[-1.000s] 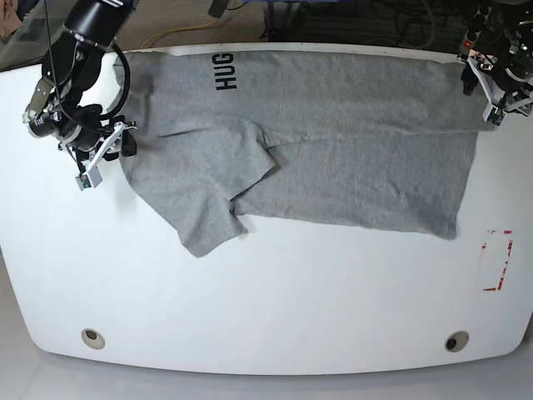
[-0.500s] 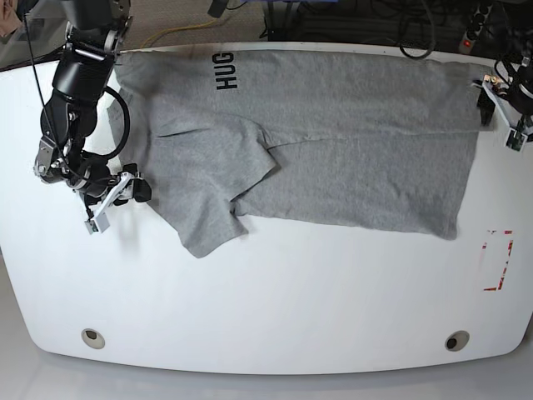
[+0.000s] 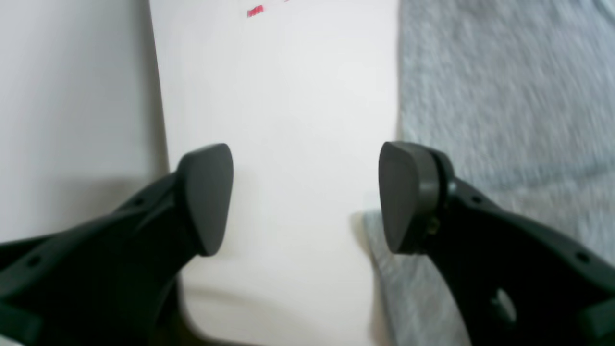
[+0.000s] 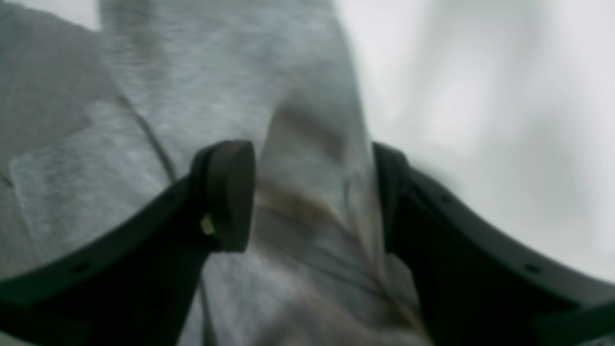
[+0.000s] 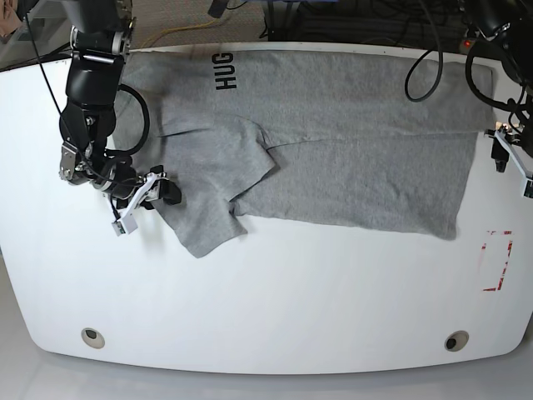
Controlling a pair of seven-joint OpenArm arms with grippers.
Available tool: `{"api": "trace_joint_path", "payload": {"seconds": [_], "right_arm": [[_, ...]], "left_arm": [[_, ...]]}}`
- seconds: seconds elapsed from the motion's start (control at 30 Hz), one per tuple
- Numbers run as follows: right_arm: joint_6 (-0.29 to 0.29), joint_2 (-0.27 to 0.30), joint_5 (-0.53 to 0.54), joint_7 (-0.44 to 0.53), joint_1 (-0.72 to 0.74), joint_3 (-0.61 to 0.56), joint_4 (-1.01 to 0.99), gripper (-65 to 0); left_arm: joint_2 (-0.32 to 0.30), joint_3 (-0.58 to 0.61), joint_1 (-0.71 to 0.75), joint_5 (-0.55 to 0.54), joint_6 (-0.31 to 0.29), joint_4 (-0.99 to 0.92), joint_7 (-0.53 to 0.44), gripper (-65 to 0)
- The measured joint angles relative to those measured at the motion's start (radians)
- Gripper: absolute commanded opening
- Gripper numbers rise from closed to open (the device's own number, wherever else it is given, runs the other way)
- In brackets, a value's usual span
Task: Fold the T-shirt properly
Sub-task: 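Grasp the grey shirt's hem corners with both grippers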
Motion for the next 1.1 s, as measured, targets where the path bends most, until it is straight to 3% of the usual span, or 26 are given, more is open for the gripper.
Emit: {"api": "trace_joint_path", "payload": {"seconds": [0.07, 0.2, 0.33, 0.47, 0.7, 0.83, 1.1], "right_arm": [[0.0, -0.012, -0.001, 0.015, -0.001, 0.0, -0.003, -50.9], [-0.001, -0.015, -0.008, 0.009, -0.002, -0.001, -0.006, -63.3], [0.0, -0.014, -0.008, 0.008, -0.002, 0.0, -0.008, -63.9], [-0.001, -0.015, -0.008, 0.008, -0.003, -0.001, -0.006, -63.9], [-0.001, -0.017, -0.01, 0.005, -0.003, -0.001, -0.003, -63.9], [-0.001, -0.018, -0.008, 0.006, -0.003, 0.0, -0.004, -63.9], [-0.001, -0.018, -0.008, 0.006, -0.003, -0.001, -0.003, -64.0]], "left_arm": [[0.002, 0.022, -0.047, 0.008, 0.006, -0.061, 0.003, -20.3], [0.006, 0.071, -0.152, -0.003, 0.152, -0.209, -0.012, -20.3], [0.005, 0.126, -0.223, 0.004, 0.236, -0.349, -0.106, -20.1], [0.013, 0.207, -0.289, 0.003, 0.249, -0.507, -0.174, -20.0], [0.01, 0.281, -0.41, 0.002, 0.257, -0.756, -0.289, -9.2], [0.006, 0.309, -0.449, 0.003, 0.327, -0.864, -0.362, -8.8], [0.012, 0.376, -0.504, -0.008, 0.319, -0.975, -0.387, -9.6]]}}
